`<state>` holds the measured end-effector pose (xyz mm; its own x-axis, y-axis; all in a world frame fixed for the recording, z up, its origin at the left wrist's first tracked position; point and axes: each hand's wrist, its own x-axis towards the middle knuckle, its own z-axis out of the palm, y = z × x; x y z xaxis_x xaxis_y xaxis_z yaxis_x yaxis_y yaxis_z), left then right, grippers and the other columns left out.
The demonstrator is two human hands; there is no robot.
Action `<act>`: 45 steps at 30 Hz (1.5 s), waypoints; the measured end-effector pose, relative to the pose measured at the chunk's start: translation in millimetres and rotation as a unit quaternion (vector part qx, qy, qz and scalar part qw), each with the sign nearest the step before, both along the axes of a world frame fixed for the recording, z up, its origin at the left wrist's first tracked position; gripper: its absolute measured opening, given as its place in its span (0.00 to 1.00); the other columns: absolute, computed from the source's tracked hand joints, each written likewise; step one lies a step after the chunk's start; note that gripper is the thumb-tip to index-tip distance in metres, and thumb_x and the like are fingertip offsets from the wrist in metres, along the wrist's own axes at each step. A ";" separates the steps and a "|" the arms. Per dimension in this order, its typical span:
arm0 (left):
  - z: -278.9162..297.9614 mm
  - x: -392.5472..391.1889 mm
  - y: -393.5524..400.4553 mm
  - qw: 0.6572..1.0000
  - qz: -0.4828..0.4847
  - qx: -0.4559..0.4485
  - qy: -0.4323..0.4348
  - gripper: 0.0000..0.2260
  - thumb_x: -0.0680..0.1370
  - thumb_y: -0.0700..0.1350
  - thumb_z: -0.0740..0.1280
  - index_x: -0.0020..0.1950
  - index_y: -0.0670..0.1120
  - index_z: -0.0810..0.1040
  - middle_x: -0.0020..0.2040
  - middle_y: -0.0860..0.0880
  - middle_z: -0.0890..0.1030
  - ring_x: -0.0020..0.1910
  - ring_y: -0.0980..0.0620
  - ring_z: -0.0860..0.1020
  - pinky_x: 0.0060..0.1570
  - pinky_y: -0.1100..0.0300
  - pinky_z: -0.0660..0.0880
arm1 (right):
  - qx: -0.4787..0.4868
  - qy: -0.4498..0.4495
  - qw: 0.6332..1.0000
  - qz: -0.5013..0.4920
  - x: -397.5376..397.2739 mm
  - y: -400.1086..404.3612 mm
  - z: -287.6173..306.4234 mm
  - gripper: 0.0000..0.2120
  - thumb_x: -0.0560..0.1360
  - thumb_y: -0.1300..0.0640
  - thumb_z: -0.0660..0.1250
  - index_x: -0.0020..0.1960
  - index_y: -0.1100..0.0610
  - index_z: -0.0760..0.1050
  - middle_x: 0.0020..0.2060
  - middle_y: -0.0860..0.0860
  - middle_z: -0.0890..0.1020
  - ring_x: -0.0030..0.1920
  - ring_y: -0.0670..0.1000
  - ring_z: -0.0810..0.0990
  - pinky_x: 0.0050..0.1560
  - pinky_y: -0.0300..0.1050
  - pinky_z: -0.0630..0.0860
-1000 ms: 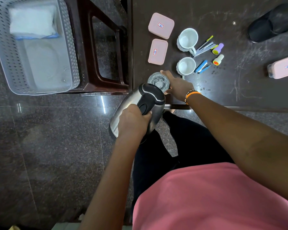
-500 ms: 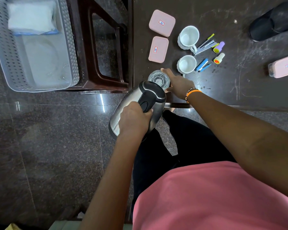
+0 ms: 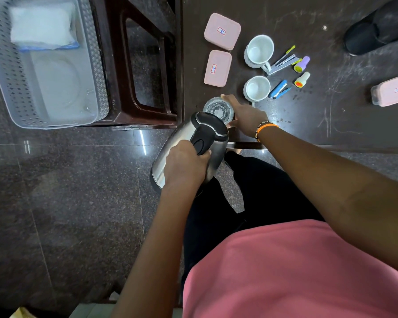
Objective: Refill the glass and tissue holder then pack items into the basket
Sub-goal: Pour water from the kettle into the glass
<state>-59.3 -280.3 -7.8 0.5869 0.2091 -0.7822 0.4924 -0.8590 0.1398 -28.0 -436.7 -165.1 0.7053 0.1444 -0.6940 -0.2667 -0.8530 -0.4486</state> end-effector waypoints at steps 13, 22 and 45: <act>0.0 -1.4 -3.9 1.000 0.009 0.010 0.001 0.19 0.74 0.54 0.67 0.53 0.39 0.73 0.55 0.39 0.78 0.55 0.38 0.76 0.48 0.51 0.73 | 0.014 0.007 1.000 0.004 3.7 1.3 -3.5 0.34 0.71 0.55 0.66 0.68 0.43 0.50 0.54 0.62 0.80 0.54 0.65 0.79 0.53 0.65 0.76; 2.2 -0.6 -5.6 1.000 0.016 0.006 0.006 0.18 0.74 0.54 0.66 0.52 0.40 0.73 0.55 0.40 0.78 0.55 0.38 0.76 0.49 0.51 0.73 | 0.013 -0.001 1.000 0.010 2.7 -2.7 -3.0 0.33 0.72 0.56 0.66 0.70 0.45 0.51 0.57 0.62 0.79 0.56 0.65 0.78 0.53 0.63 0.76; 3.2 -0.9 -5.9 1.000 0.020 -0.002 0.005 0.18 0.74 0.54 0.67 0.53 0.40 0.73 0.55 0.40 0.78 0.54 0.38 0.76 0.51 0.49 0.75 | 0.006 -0.004 1.000 0.016 2.0 -1.5 -5.5 0.35 0.71 0.57 0.68 0.70 0.45 0.51 0.56 0.62 0.79 0.55 0.65 0.79 0.52 0.63 0.76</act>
<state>-60.2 -286.2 -4.6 0.5709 0.2290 -0.7884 0.5271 -0.8385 0.1382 -26.0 -438.2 -170.6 0.7064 0.1748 -0.6859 -0.2361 -0.8554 -0.4611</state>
